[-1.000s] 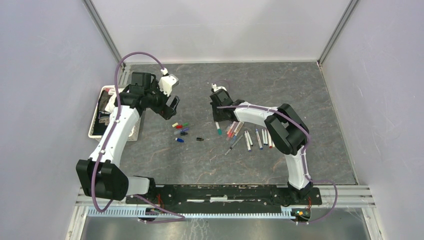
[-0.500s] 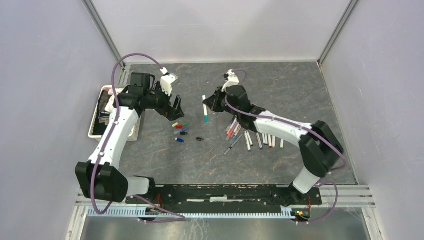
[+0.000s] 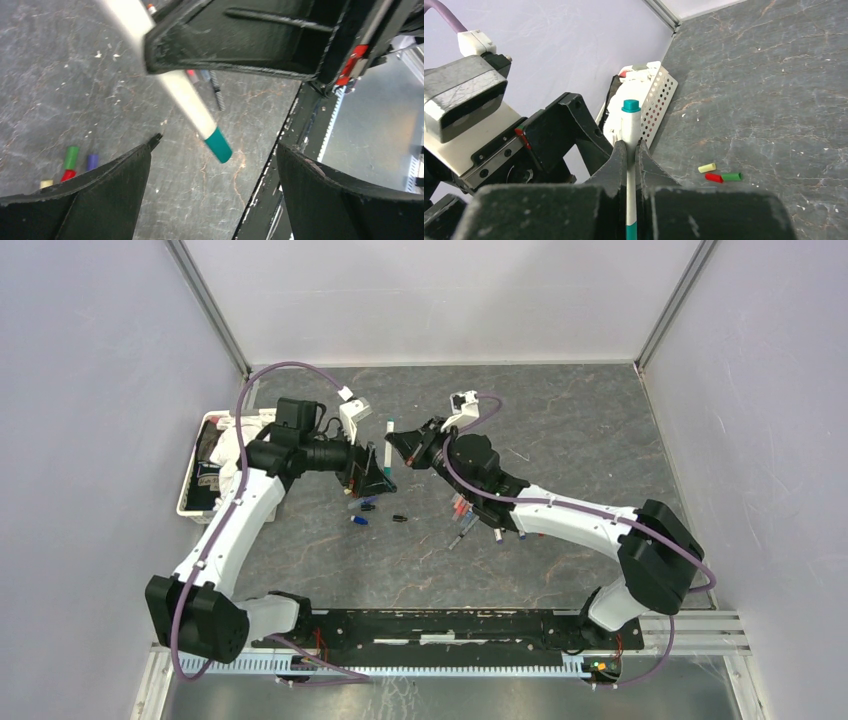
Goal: Open the pen caps
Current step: Pick up the pen from the center of the board.
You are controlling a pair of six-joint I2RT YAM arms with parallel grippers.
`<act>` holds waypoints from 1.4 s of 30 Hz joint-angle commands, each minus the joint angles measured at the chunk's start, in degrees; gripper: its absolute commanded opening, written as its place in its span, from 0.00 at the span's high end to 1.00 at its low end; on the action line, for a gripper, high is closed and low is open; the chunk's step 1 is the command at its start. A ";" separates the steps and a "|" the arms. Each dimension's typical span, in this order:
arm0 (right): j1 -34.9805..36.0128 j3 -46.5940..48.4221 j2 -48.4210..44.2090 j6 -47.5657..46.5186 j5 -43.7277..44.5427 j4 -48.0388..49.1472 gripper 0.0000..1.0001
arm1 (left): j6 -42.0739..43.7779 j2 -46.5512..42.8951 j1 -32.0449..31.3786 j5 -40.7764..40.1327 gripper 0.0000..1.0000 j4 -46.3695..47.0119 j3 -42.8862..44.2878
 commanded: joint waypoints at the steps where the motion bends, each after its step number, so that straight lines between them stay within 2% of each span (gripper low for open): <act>1: 1.22 2.50 -1.20 1.65 3.33 4.41 1.00 | -2.98 -1.35 -1.04 3.92 0.02 2.45 0.83; 5: 2.41 1.61 -1.30 1.86 4.85 5.60 1.00 | -2.04 -0.42 -1.13 3.85 0.16 2.44 0.46; 7: 2.99 1.19 -1.30 1.89 5.48 6.25 1.00 | -1.69 0.25 -1.18 3.83 0.26 2.45 0.25; 13: 3.86 -0.53 -1.69 1.45 6.89 7.07 1.00 | -0.48 1.05 -1.18 2.94 0.71 1.98 0.15; 15: 3.89 -1.63 -2.35 0.99 7.32 6.91 1.00 | 1.07 1.05 -1.18 1.72 0.93 1.02 0.77; 16: 3.93 -2.20 -2.78 0.69 7.55 6.66 1.00 | 2.21 1.06 -1.19 0.46 0.97 0.33 1.09; 21: 2.65 -2.22 -5.37 -2.11 5.56 0.10 0.81 | 12.45 1.34 -1.18 -7.37 0.98 -5.01 2.97; 26: -2.93 3.37 -5.44 -5.31 -9.71 -11.82 0.68 | 26.49 0.89 -1.39 -15.53 0.98 -9.42 1.04; 29: -7.37 5.37 -5.47 -6.73 -20.93 -18.12 0.63 | 32.85 0.16 -1.65 -20.11 0.98 -11.14 -0.74; 32: -10.68 6.82 -5.67 -9.88 -28.06 -23.52 0.55 | 38.30 -0.50 -2.26 -22.36 0.98 -13.33 -1.26; 37: -14.78 10.30 -2.29 -12.96 -40.40 -30.37 0.50 | 44.92 -2.25 -5.57 -25.27 0.98 -16.40 -1.61; 42: -15.22 13.07 3.86 -12.94 -54.12 -32.93 0.48 | 48.51 -3.50 -10.33 -27.66 0.98 -18.26 -2.38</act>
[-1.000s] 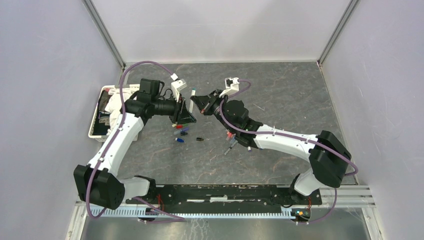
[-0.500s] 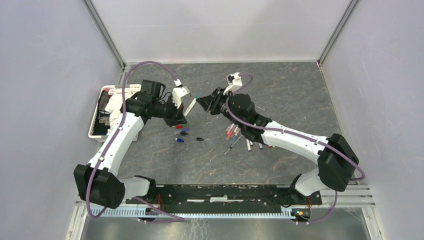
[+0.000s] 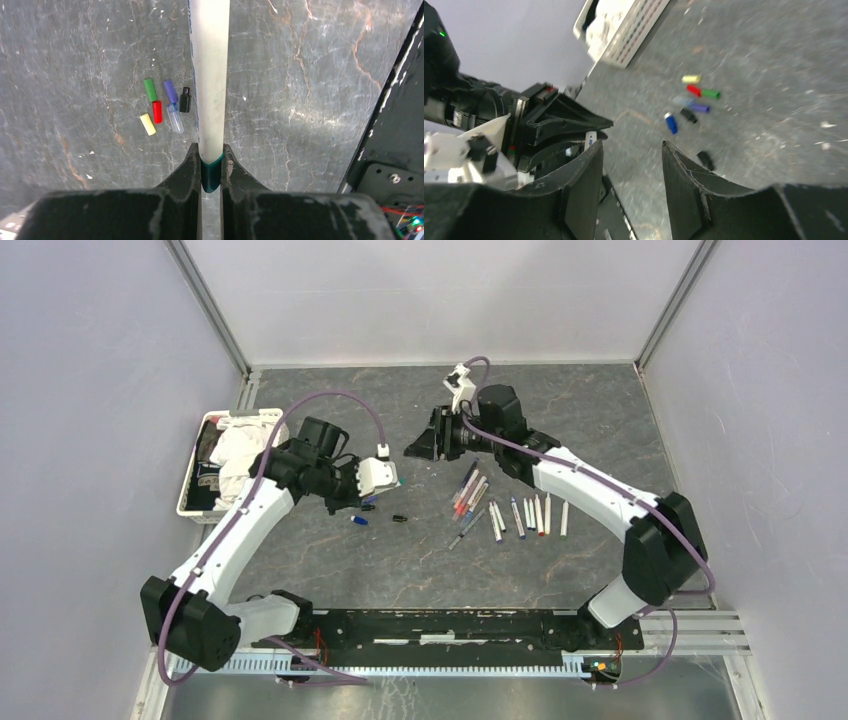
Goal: Open the pen caps
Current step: Pick up the pen from the center of the board.
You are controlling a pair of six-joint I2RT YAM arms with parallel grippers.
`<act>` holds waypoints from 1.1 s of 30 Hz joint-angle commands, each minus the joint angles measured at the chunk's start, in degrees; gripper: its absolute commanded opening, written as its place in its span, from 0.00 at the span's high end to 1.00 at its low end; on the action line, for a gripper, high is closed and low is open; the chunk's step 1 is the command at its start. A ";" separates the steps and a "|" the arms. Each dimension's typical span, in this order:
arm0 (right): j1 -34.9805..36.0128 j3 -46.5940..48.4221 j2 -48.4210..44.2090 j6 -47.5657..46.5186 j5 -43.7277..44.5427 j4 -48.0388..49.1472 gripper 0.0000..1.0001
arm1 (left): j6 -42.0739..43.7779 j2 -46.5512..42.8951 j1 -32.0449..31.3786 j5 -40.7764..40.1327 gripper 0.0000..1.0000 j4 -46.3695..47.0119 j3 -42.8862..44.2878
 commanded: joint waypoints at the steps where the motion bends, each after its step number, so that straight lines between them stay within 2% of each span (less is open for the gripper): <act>1: 0.18 3.06 4.74 -1.66 -16.30 -4.24 0.48 | 7.77 -1.93 -3.14 -2.67 0.98 -2.90 -0.58; 7: 0.90 1.88 6.87 -0.50 -22.43 -2.64 0.48 | 9.67 -1.98 -5.98 -3.77 0.98 -4.16 -0.93; 12: 3.05 1.87 9.45 0.56 -26.18 -2.59 0.48 | 10.47 -1.17 -9.14 -8.86 0.98 -3.53 -2.17; 16: 4.96 2.71 11.36 0.08 -26.91 -3.25 0.48 | 10.35 -0.50 -11.01 -12.61 0.98 -2.13 -3.05; 26: 8.42 6.15 16.27 -1.41 -27.22 -5.87 0.51 | 9.49 -0.27 -12.67 -12.75 0.98 -1.35 -1.74; 33: 9.58 7.55 19.06 1.92 -28.94 -0.65 0.62 | 9.38 -0.10 -14.70 -11.46 0.98 -2.88 -2.27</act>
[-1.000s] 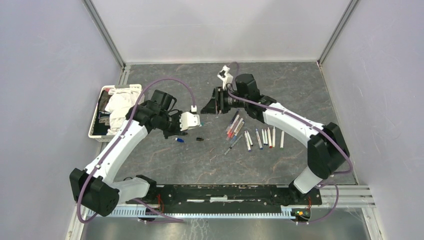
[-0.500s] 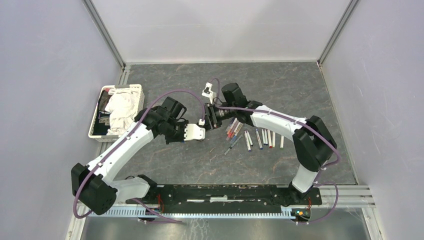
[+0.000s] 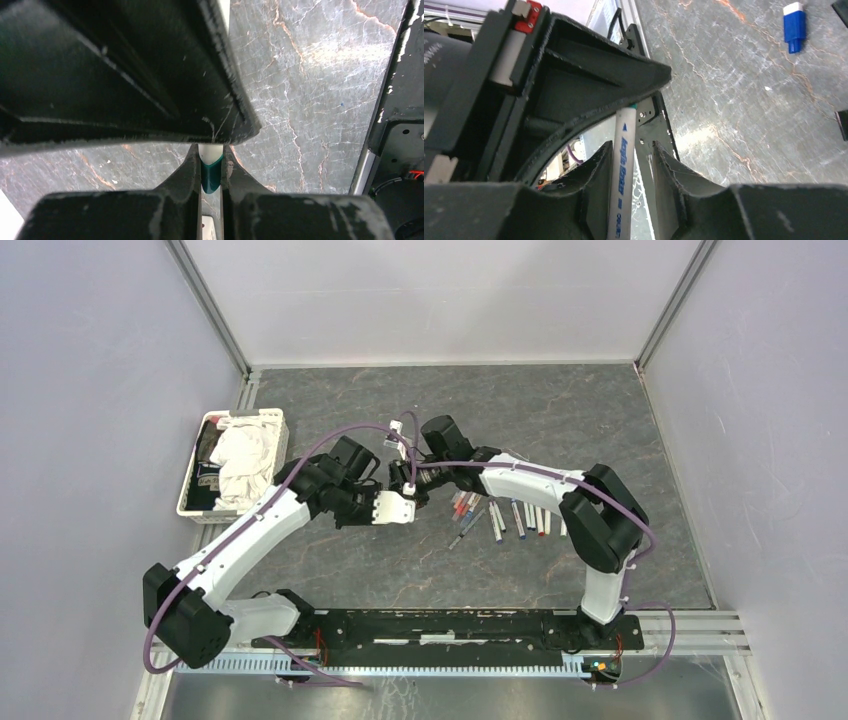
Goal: Open the pen caps
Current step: Pick up the pen from the center of the board, then open the pen cap from the pen.
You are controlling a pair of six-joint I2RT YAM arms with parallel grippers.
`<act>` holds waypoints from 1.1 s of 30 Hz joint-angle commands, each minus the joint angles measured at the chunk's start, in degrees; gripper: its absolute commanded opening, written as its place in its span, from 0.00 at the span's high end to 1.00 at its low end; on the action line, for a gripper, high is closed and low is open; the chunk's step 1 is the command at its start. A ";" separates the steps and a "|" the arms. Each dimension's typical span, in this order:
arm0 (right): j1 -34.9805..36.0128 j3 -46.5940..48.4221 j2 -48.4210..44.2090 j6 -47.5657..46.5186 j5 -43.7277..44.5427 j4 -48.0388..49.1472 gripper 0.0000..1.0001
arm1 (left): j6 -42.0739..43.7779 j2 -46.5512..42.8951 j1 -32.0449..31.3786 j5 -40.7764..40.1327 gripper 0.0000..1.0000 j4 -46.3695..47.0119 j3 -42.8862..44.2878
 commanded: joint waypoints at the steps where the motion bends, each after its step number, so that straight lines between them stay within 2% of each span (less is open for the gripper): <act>1: 0.86 3.14 1.67 1.53 -2.81 5.09 0.65 | 2.56 0.11 -1.39 0.86 0.98 -0.56 0.75; 4: 0.91 2.58 1.66 1.30 -3.56 5.46 0.87 | 2.92 -0.06 -1.55 0.43 0.98 -0.85 0.78; 7: 0.86 1.23 0.62 -0.04 -4.51 5.46 1.00 | 3.13 -0.24 -1.60 0.45 0.92 -1.32 1.49; 10: 0.59 -0.78 -1.06 -2.51 -6.04 5.90 1.00 | 3.22 -0.25 -1.48 2.45 0.66 -2.84 2.89; 13: -0.01 -5.02 -3.83 -5.24 -8.17 9.56 1.00 | 4.17 -0.37 -1.30 8.22 0.57 -6.60 4.79; 21: -1.09 -15.58 -9.74 -8.16 -10.12 18.77 1.00 | 2.45 0.51 -1.03 18.15 0.53 -9.63 7.84; 25: -1.11 -15.73 -10.67 -7.70 -10.90 20.57 1.00 | 1.37 1.13 -1.03 21.36 0.52 -9.81 7.76; 31: -1.13 -14.32 -10.65 -5.78 -11.50 22.78 1.00 | 0.60 2.53 -1.03 21.99 0.52 -9.22 7.45; 33: -1.09 -14.04 -10.24 -5.69 -11.51 22.82 1.00 | 0.15 2.98 -1.05 22.32 0.56 -8.53 7.83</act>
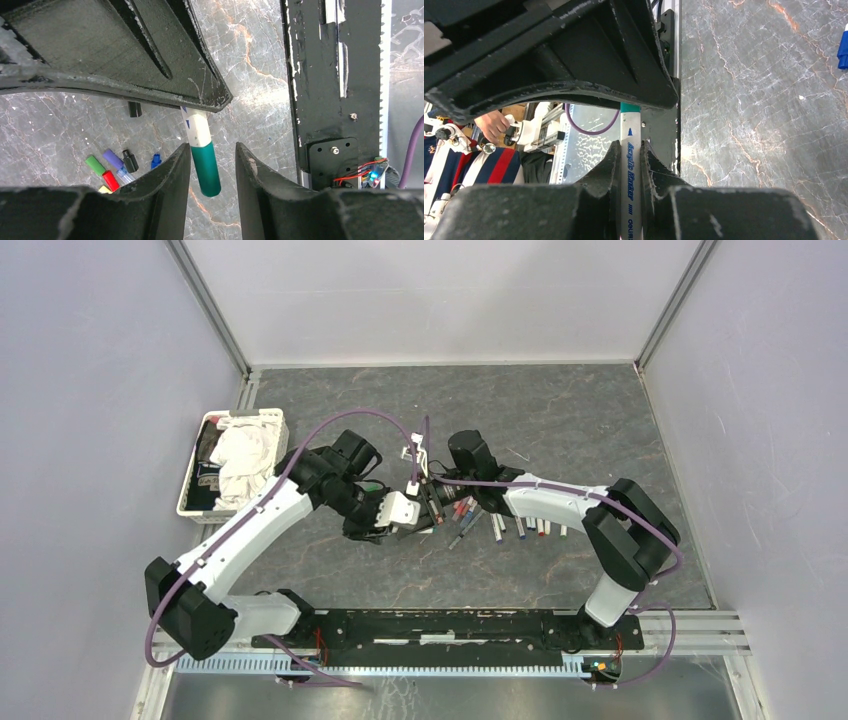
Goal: Open the pen caps
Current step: Open the pen cap from the pen.
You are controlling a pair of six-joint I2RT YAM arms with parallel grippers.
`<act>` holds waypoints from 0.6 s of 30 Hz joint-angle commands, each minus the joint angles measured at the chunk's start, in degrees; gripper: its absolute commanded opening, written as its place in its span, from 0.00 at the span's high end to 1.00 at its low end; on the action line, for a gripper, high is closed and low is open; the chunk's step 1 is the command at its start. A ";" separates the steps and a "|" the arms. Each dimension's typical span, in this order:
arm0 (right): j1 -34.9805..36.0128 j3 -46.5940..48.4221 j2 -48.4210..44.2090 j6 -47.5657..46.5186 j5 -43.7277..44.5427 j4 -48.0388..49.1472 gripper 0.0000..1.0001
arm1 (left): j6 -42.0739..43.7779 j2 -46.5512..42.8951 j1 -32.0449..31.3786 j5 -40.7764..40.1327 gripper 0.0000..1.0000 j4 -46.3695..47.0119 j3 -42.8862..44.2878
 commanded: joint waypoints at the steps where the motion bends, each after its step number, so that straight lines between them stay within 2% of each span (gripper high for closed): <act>1: 0.04 2.00 -1.25 0.32 -1.69 3.61 1.00 | -1.34 1.00 0.13 3.14 0.61 0.52 2.01; 7: -0.11 0.70 -1.73 -1.47 -1.62 2.10 1.00 | -0.13 1.56 0.07 -1.40 0.97 0.59 1.23; 12: -0.09 1.27 -1.17 -3.44 -1.11 -0.58 1.00 | 0.27 2.21 0.09 -5.88 0.98 1.17 0.45; 18: -1.24 -1.61 -3.51 -14.54 2.06 -12.00 1.00 | 4.44 2.13 0.91 -15.58 0.98 1.34 -2.19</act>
